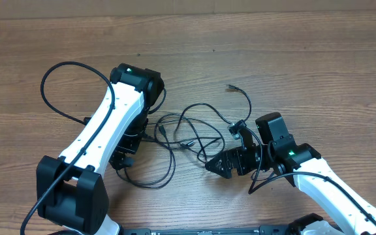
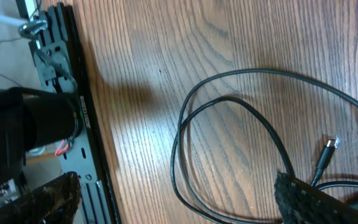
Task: Untangle cables
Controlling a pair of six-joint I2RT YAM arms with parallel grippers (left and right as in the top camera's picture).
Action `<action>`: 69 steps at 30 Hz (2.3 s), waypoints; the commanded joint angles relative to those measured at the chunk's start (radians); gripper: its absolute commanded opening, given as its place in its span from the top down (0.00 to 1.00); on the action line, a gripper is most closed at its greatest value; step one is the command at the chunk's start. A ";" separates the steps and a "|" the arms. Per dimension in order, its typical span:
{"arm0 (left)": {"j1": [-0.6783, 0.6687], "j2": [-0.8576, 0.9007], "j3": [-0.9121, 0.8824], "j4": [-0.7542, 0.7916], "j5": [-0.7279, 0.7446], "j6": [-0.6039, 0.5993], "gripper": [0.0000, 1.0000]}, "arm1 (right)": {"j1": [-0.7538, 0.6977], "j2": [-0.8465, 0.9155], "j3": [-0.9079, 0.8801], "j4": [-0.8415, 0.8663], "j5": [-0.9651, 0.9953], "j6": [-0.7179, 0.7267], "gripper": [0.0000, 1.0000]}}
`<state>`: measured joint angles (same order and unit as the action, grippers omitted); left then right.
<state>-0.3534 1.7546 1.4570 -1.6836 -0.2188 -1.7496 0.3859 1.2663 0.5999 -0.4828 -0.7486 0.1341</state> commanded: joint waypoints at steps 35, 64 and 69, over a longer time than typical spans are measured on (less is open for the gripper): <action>0.002 0.002 0.012 0.250 -0.206 0.048 0.00 | 0.014 -0.024 0.036 -0.055 0.045 0.114 0.00; 0.002 0.002 0.012 0.443 -0.206 0.048 0.00 | 0.575 0.154 0.337 -0.152 0.828 0.132 0.13; 0.002 0.002 0.012 0.443 -0.206 0.048 0.00 | 0.575 0.190 0.337 -0.124 0.789 0.131 0.19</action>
<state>-0.3534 1.7546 1.4570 -1.2400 -0.3981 -1.7161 0.9573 1.4464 0.9295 -0.6201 0.0555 0.2497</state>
